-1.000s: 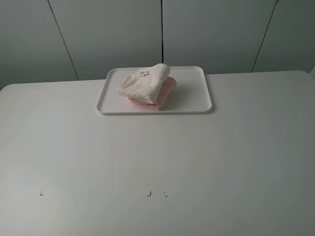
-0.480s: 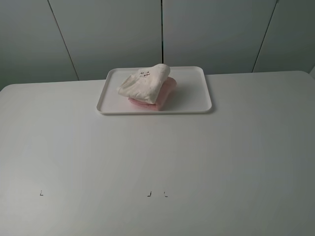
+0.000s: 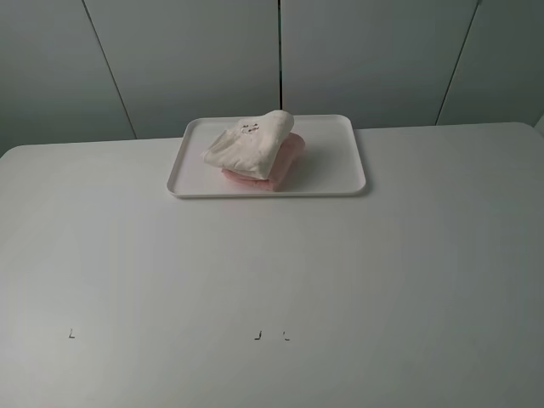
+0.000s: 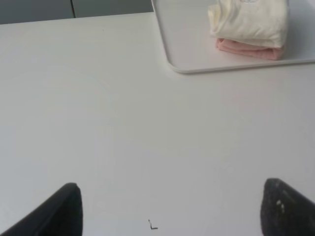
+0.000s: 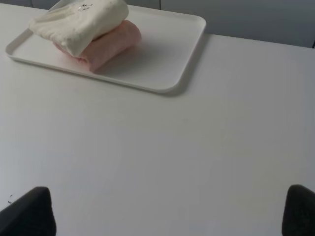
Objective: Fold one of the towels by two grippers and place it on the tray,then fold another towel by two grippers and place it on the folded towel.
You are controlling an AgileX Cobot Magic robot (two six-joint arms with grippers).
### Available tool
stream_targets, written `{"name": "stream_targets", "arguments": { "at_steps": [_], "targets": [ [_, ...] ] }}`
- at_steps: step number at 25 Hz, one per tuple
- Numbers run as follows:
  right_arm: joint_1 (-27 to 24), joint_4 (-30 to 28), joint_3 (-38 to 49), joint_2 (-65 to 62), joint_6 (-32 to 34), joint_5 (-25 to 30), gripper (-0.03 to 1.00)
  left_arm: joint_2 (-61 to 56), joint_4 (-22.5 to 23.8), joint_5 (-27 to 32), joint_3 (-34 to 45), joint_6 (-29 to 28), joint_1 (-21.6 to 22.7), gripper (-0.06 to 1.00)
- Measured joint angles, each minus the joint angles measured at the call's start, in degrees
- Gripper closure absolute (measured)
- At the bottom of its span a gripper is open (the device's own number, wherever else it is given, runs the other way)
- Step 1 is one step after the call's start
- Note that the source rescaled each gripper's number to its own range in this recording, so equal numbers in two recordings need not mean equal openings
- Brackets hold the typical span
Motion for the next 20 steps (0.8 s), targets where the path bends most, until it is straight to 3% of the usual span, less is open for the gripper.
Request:
{"name": "stream_targets", "arguments": {
  "at_steps": [5,10,20],
  "targets": [
    [0.00,0.00,0.00,0.00,0.00,-0.13,-0.03,0.00,0.12,0.00,0.00,-0.31,0.14,0.00],
    [-1.32,0.00,0.00,0.00,0.00,-0.13,-0.03,0.00,0.23,0.00,0.00,0.00,4.13,0.00],
    [-17.73,0.00,0.00,0.00,0.33,-0.13,-0.03,0.00,0.23,0.00,0.00,0.00,5.07,0.00]
  ]
}}
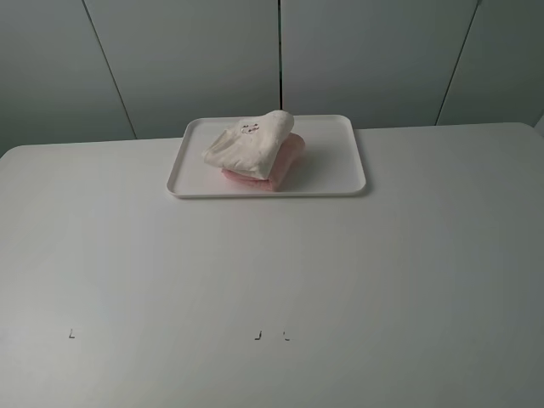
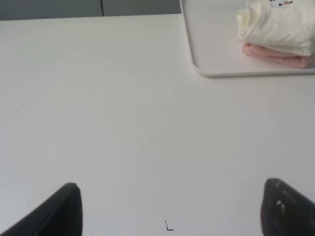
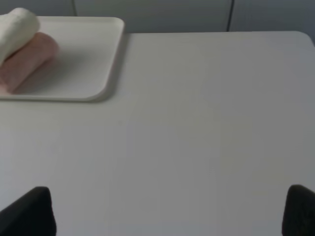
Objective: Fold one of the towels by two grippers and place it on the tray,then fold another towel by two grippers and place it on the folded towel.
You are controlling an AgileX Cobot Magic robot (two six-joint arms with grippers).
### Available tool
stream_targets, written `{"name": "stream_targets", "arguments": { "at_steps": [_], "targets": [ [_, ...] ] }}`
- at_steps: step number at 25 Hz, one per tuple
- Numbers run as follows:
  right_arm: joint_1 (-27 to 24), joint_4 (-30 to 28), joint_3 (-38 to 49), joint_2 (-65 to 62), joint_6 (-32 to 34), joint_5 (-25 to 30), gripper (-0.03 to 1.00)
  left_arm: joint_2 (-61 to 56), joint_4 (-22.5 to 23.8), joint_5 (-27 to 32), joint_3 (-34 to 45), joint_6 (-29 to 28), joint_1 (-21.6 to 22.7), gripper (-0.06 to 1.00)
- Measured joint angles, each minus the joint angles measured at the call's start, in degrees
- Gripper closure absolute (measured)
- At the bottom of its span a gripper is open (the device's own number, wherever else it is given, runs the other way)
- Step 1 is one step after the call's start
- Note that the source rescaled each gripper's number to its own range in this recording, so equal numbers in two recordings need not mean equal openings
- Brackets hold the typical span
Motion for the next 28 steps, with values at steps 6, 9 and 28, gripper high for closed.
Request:
{"name": "stream_targets", "arguments": {
  "at_steps": [6,9,28],
  "targets": [
    [-0.77,0.00,0.00,0.00,0.00,0.00,-0.03,0.00,0.00,0.00,0.00,0.33,0.00,0.00],
    [-0.77,0.00,0.00,0.00,0.00,0.00,-0.03,0.00,0.00,0.00,0.00,0.43,0.00,0.00],
    [-0.77,0.00,0.00,0.00,0.00,0.00,-0.03,0.00,0.00,0.00,0.00,1.80,0.09,0.00]
  ]
}}
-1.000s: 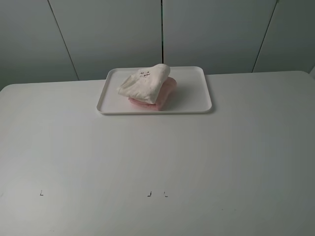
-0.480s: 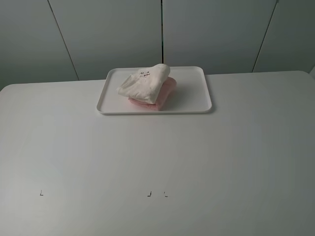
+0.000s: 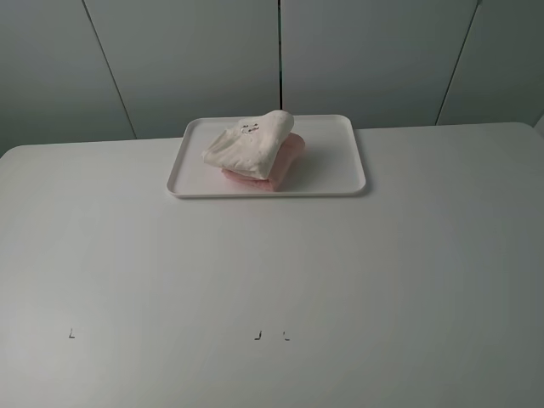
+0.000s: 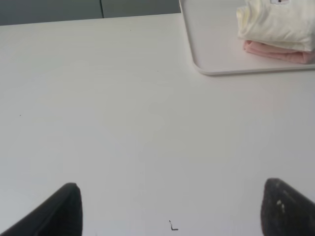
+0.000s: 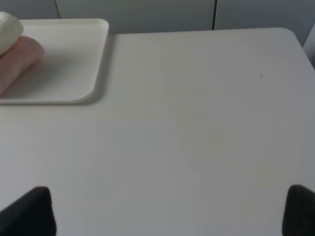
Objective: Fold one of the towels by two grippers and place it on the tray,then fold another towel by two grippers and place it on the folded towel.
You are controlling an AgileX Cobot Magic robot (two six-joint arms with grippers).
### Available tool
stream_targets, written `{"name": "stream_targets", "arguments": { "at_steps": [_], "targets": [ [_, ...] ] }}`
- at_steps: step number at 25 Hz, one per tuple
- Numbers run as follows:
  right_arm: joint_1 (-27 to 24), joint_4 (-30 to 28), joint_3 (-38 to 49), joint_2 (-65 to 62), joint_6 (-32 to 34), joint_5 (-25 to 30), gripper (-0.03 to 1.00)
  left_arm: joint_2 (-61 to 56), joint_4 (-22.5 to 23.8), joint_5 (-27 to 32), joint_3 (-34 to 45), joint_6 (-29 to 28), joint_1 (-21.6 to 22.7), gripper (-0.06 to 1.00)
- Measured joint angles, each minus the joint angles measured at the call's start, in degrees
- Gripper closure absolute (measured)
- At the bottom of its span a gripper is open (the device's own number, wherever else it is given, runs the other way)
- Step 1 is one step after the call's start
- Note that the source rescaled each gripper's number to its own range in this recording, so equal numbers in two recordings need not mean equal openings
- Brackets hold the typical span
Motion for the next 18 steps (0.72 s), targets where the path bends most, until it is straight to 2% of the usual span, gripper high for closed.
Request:
{"name": "stream_targets", "arguments": {
  "at_steps": [18],
  "targets": [
    [0.00,0.00,0.00,0.00,0.00,0.00,-0.03,0.00,0.00,0.00,0.00,0.00,0.00,0.00]
  ]
}}
